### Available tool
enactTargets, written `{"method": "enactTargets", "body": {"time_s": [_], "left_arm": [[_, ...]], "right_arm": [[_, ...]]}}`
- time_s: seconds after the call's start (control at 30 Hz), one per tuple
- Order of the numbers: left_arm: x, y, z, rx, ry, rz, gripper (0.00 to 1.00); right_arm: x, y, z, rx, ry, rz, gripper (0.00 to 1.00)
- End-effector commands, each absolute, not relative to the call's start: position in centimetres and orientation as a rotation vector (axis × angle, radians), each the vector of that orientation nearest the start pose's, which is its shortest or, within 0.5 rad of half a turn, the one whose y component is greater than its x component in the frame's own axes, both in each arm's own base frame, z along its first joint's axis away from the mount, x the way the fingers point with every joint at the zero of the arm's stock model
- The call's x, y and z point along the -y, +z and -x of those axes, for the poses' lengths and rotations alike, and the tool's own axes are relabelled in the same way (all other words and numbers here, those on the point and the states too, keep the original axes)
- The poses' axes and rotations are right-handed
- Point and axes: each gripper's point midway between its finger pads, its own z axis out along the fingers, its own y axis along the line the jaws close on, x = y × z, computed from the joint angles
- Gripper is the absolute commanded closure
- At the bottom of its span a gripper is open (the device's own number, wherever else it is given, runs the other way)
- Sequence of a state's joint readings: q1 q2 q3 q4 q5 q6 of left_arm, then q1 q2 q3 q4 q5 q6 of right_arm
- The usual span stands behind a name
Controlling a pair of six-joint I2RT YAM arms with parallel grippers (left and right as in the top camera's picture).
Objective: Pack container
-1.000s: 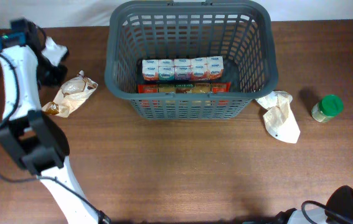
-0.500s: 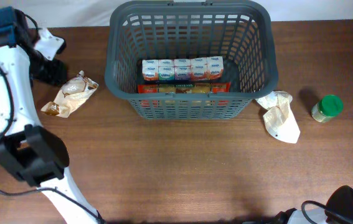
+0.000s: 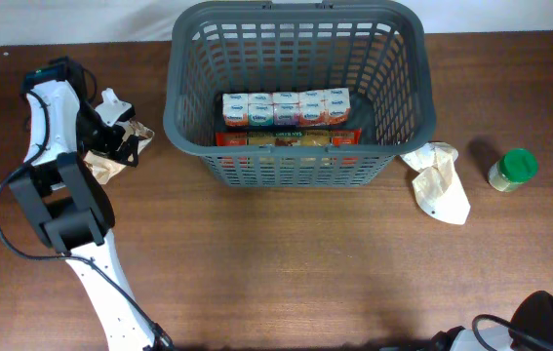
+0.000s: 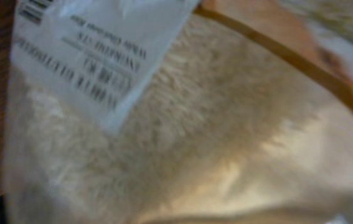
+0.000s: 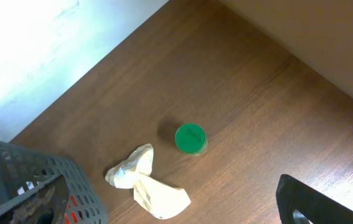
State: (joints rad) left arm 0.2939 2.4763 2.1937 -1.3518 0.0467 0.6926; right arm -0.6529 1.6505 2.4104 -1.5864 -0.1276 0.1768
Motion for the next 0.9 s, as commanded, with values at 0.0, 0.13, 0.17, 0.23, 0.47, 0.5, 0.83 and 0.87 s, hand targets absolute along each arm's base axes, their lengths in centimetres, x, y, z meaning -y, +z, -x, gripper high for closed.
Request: {"method": "enactTargets", "body": {"time_s": [0.0, 0.13, 0.17, 0.23, 0.47, 0.5, 0.83, 0.87], "left_arm": [[-12.6, 0.8, -44.5, -3.126, -0.126, -0.666, 0.02], [-12.3, 0.1, -43.5, -3.167, -0.166, -0.674, 0.18], [-12.2, 0.0, -43.4, -3.171, -0.17, -0.675, 0.21], [-12.2, 0.0, -43.4, -3.173, -0.171, -0.675, 0.33], [-12.1, -0.1, -42.9, -3.188, -0.186, -0.677, 0.16], [-12.0, -0.1, -42.7, -3.198, -0.197, -0.678, 0.05], [-10.2, 0.0, -40.9, -3.231, -0.365, -0.672, 0.0], [-10.3, -0.3, -40.6, -3.241, -0.362, -0.682, 0.0]], "right_arm": [[19.3, 41.1, -28.3, -2.202, -0.088, -0.91, 0.01], [19.3, 41.1, -28.3, -2.202, -0.088, -0.91, 0.01], [19.3, 41.1, -28.3, -2.202, -0.088, -0.91, 0.01], [19.3, 41.1, -28.3, -2.202, -0.088, -0.91, 0.01], [19.3, 41.1, -28.3, -2.202, -0.088, -0.91, 0.01], [19.3, 41.1, -28.3, -2.202, -0.088, -0.91, 0.01], [19.3, 41.1, -28.3, -2.202, -0.088, -0.91, 0.01], [19.3, 41.1, -28.3, -2.202, -0.088, -0.91, 0.01]]}}
